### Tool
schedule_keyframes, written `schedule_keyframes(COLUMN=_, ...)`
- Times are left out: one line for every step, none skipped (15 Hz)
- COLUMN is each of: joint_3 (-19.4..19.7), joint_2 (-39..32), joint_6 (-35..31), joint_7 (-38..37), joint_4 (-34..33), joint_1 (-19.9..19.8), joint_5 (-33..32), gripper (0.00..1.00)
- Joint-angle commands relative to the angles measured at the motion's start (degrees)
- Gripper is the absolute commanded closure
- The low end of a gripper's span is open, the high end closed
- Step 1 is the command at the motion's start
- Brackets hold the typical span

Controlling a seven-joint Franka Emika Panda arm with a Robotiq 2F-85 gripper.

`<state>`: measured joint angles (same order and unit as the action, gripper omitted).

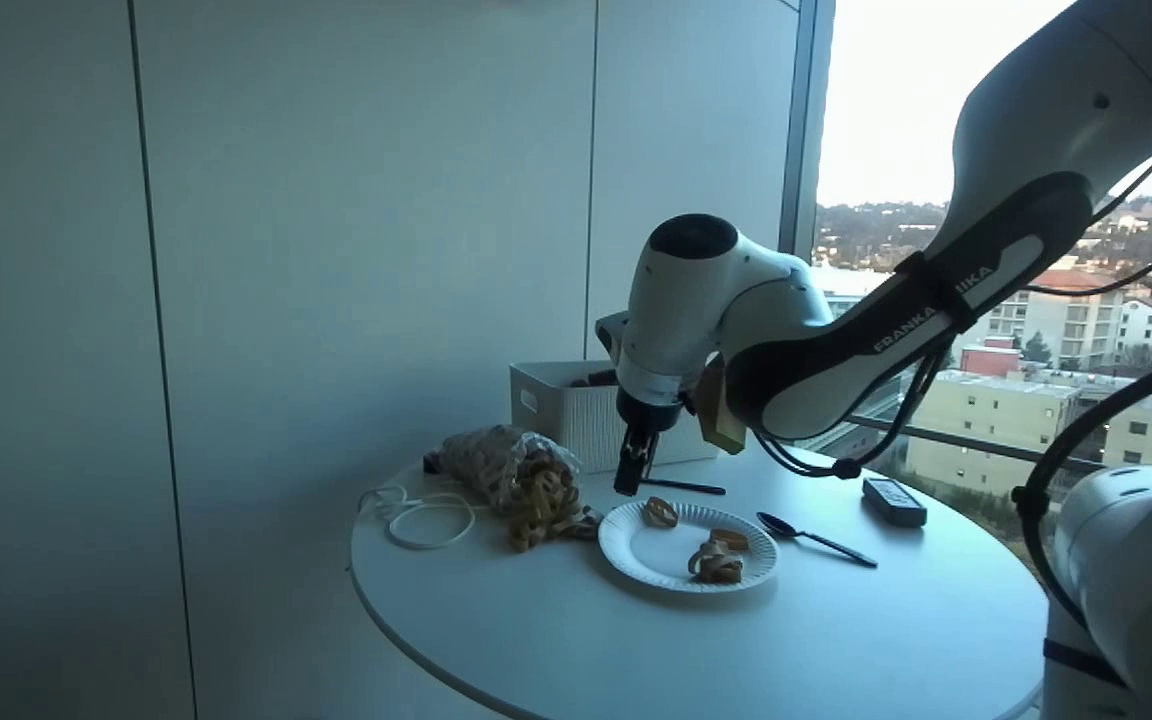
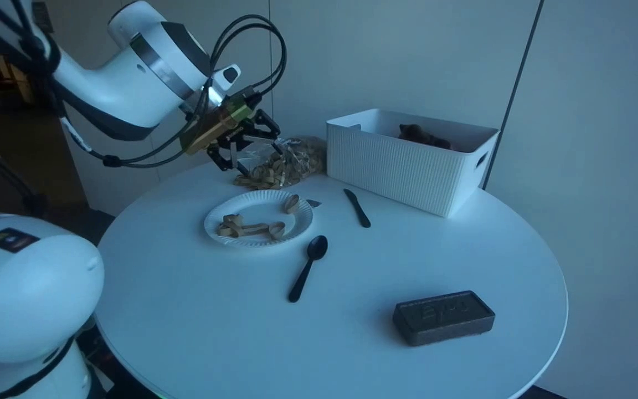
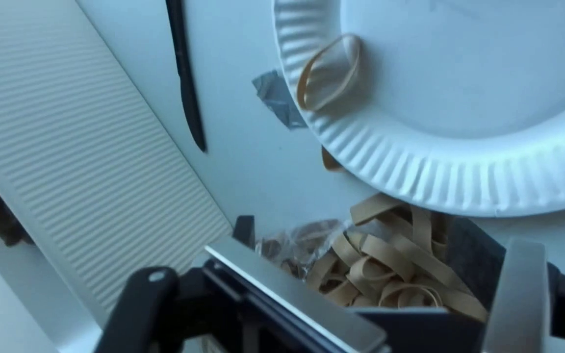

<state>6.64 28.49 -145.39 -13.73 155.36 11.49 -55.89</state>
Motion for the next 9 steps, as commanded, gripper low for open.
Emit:
schedule_keyframes(joint_3=-3.07, joint_2=5.89, joint_6=2.26, joint_7=4.99, joint_4=5.16, joint_1=-3.89, joint_5=8.1, gripper=0.0)
schedule_keyframes(joint_3=1.55, joint_2=3.06, joint_6=4.52, joint_7=5.74, joint_4=2.49, joint_1=1.23, joint_5=8.64, gripper=0.0)
schedule_keyframes(joint_3=2.14, joint_2=3.32, joint_6=5.14, joint_7=7.38, joint_4=3.25, joint_1=1.69, joint_5=10.54, gripper=0.0)
schedule_keyframes(joint_3=2.8, joint_2=3.37, joint_6=6.42, joint_7=7.92, joint_4=3.35, joint_1=2.25, joint_5=11.41, gripper=0.0)
schedule_keyframes(joint_3=3.65, joint_2=3.46, joint_6=7.72, joint_7=8.5, joint_4=3.34, joint_1=3.15, joint_5=12.41, gripper=0.0)
schedule_keyframes(joint_3=4.46, joint_2=3.67, joint_6=8.94, joint_7=8.53, joint_4=3.33, joint_1=3.74, joint_5=13.1, gripper=0.0)
schedule_keyframes(joint_3=5.33, joint_2=4.25, joint_6=10.47, joint_7=8.76, joint_4=3.34, joint_1=4.55, joint_5=14.03, gripper=0.0)
schedule_keyframes(joint_3=6.62, joint_2=5.02, joint_6=12.17, joint_7=9.88, joint_4=3.33, joint_1=5.93, joint_5=16.14, gripper=0.0)
schedule_keyframes(joint_3=7.9, joint_2=5.27, joint_6=13.37, joint_7=10.92, joint_4=3.29, joint_1=6.94, joint_5=17.61, gripper=0.0)
